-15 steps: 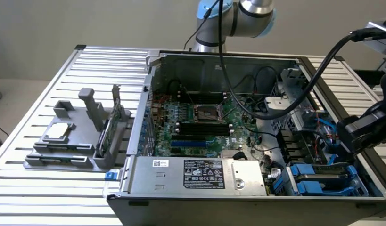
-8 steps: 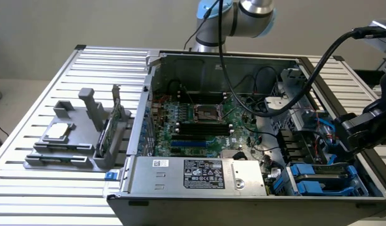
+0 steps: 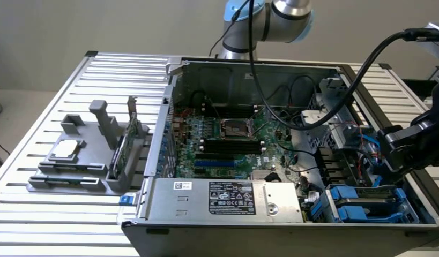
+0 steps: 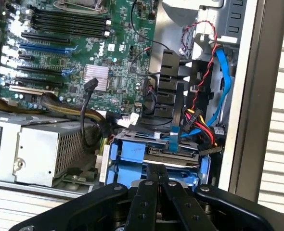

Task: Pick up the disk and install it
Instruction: 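Insert the first disk wire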

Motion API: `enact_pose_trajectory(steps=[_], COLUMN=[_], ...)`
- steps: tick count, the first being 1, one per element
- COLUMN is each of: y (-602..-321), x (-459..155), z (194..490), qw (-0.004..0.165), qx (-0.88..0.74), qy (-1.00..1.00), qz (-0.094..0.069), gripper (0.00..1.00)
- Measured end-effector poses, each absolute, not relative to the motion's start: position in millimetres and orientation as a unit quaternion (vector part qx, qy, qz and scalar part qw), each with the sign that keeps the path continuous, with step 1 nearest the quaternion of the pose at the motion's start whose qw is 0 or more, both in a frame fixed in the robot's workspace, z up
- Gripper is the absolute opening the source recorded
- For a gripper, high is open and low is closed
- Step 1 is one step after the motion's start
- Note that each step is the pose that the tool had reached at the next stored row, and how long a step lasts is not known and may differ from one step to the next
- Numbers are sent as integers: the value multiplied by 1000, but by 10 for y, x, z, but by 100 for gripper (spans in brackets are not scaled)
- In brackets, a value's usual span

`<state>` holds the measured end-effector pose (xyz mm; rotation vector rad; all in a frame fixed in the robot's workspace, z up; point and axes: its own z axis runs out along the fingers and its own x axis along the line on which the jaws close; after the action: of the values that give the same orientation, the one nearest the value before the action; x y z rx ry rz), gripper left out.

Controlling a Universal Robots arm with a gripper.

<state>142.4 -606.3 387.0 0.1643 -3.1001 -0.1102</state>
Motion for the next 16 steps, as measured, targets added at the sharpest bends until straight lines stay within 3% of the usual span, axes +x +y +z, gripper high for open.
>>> enact_pose_trajectory(steps=[16], y=[-6064], x=[1424], z=[3862], qw=[29], qx=[-39], qy=[-998], qz=[-38], gripper=[11])
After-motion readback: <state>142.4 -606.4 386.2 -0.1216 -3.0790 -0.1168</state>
